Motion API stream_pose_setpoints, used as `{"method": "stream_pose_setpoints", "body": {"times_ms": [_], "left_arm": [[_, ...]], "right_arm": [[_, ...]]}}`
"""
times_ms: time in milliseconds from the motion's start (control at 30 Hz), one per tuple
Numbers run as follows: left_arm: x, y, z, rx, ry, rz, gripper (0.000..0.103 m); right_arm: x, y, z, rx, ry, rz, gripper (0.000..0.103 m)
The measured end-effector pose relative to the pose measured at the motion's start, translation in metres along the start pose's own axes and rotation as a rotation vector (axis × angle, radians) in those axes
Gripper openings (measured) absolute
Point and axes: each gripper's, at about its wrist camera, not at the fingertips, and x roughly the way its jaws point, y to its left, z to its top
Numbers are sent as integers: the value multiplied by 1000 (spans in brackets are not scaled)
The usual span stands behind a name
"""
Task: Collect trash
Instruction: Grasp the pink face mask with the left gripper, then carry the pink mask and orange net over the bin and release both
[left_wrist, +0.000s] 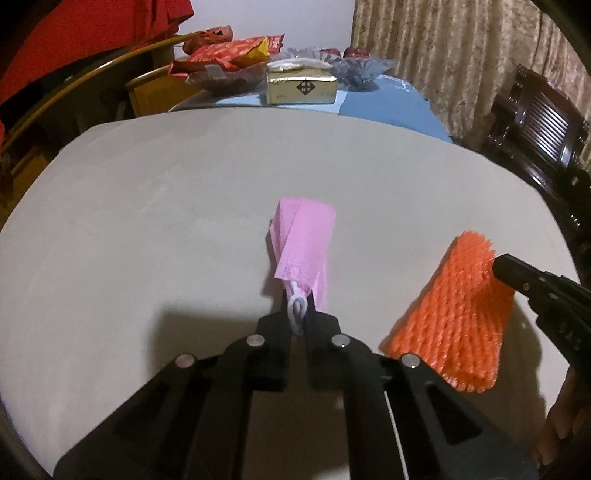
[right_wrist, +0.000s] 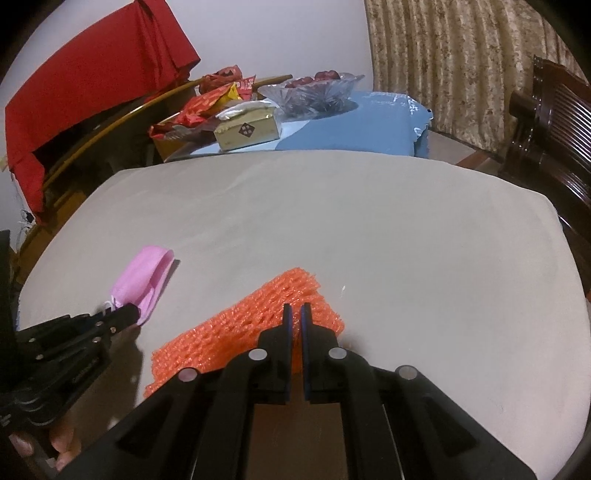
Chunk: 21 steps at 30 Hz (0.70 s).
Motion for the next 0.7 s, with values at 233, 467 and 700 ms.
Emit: {"method": "stream_pose_setpoints", "body": {"times_ms": [233, 467, 700], "left_arm": [[-55, -12, -4, -5, -49, -23, 5], [-110, -34, -13, 9, -73, -20, 5], [-155, -59, -26, 24, -90, -28, 5]], "right_arm": [[-47, 6, 9, -5, -50, 14, 4], [-102, 4, 5, -16, -95, 3, 4], [-150, -16, -5, 3, -123, -30, 4]]}}
